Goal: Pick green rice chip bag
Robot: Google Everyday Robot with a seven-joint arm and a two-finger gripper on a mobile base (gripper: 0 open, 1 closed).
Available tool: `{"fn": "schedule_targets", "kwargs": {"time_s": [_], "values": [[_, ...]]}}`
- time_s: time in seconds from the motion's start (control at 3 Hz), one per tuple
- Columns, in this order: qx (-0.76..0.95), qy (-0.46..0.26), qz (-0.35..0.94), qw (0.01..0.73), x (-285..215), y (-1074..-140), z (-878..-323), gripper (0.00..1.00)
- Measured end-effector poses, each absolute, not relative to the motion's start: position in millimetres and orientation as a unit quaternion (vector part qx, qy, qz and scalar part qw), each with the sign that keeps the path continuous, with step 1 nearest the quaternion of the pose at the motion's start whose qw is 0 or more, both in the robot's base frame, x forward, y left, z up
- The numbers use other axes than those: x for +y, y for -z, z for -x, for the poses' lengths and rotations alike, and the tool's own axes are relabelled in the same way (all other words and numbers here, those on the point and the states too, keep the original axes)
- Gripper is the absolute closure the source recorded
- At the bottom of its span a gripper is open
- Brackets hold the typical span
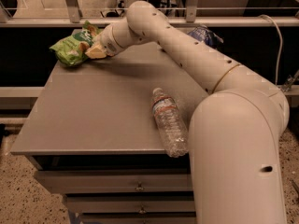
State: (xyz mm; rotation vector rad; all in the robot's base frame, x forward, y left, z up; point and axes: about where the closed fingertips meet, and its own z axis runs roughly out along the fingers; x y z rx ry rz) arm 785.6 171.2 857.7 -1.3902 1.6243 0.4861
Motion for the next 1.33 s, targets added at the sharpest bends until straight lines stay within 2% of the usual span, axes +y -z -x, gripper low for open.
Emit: {"fn": "schedule_targets", "kwargs": {"time_s": [0.33, 1.0, 1.33], "values": [[0.644, -0.188, 0.562, 0.484, 164, -884, -769, 1.00], [0.607, -0.142, 0.545, 0.560, 126, -958, -726, 1.00], [0.606, -0.138, 0.542, 0.565, 122, -962, -724, 1.00]]}}
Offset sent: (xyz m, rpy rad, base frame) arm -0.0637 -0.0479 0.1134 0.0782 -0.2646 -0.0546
